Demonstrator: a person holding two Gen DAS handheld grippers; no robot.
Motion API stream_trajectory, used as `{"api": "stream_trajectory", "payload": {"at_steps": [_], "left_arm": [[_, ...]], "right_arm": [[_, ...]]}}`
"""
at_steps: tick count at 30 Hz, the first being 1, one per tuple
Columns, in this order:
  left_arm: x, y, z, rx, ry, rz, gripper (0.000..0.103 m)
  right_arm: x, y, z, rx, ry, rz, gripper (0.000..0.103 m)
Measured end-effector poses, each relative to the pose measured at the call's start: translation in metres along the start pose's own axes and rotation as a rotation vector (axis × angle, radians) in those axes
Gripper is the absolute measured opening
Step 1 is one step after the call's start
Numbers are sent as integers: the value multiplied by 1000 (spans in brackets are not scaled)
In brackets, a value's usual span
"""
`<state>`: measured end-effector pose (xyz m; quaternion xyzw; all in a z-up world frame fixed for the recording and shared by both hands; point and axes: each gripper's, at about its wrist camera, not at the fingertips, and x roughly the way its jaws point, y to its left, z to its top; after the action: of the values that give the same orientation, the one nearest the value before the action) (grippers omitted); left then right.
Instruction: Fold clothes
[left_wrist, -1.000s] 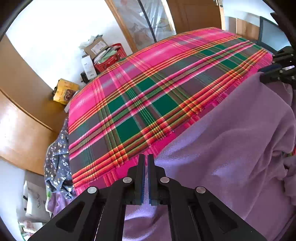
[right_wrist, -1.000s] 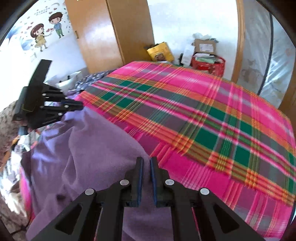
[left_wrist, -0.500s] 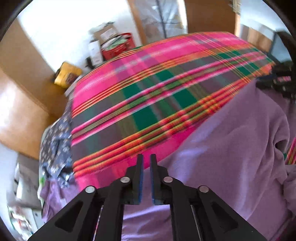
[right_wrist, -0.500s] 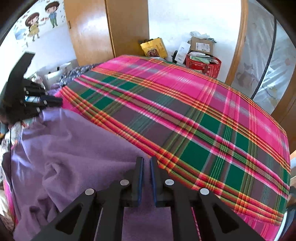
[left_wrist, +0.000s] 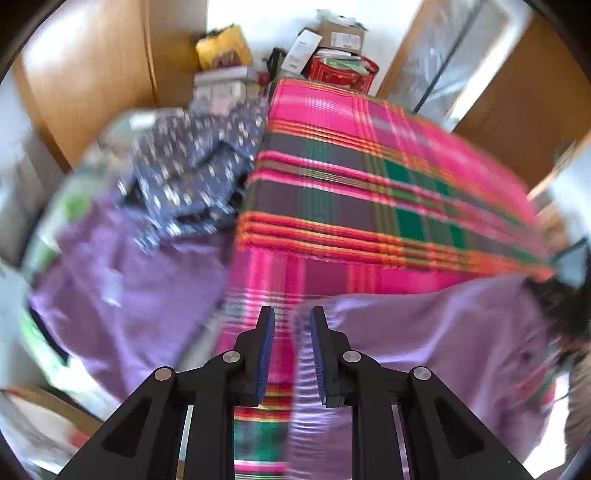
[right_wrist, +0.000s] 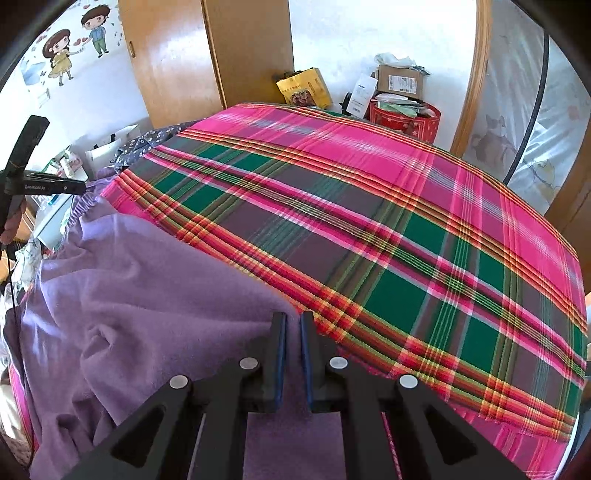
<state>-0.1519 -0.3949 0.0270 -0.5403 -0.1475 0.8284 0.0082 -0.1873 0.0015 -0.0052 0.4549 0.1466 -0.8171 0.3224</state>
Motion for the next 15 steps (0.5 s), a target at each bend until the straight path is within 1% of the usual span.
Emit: {"api": "stream_trajectory", "payload": {"at_steps": [1,4,6,9,10,13,15], "left_arm": [[2,5,0,-33,12,-50,20],[11,18,0,-122,33,-152,20],[16,23,0,-167,43,-202,20],[30,27,-2,-219,86,-242,20],[33,25,-3,-214,91,-243,20],[34,17,-4,-184,79,-217,20],[34,15,-4,-193,73,-219,21]], "right_arm": [[0,1,0,-1,2,-2,9],[0,1,0,-1,4,-5,9],[0,1,0,0,5,-6,9],[1,1,0,1,6,-8,9],[1,1,0,2,7,-8,9],[1,1,0,5,7,-11,9],[2,2,0,5,8,-12,9]]}}
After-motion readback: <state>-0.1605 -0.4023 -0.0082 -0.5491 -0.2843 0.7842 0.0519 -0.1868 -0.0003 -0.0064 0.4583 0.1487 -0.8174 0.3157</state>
